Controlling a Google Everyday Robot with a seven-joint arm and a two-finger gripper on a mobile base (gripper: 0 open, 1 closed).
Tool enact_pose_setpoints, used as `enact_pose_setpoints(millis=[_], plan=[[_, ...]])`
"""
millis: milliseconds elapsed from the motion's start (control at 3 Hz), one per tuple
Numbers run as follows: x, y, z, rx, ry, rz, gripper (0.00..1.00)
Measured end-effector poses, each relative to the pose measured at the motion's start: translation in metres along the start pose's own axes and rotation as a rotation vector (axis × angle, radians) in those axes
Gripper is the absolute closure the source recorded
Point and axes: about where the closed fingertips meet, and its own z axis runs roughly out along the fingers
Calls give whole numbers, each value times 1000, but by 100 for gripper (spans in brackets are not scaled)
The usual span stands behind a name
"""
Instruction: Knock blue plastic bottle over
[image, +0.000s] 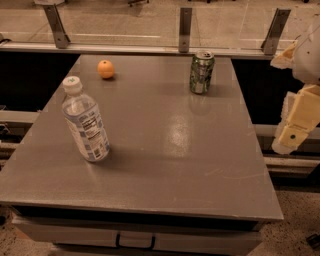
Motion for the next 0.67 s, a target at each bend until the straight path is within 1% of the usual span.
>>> enact_pose_setpoints(millis=[333, 667], plan=[[-64, 14, 26, -60, -126, -12, 0], [-176, 42, 58, -156, -306, -65, 0]])
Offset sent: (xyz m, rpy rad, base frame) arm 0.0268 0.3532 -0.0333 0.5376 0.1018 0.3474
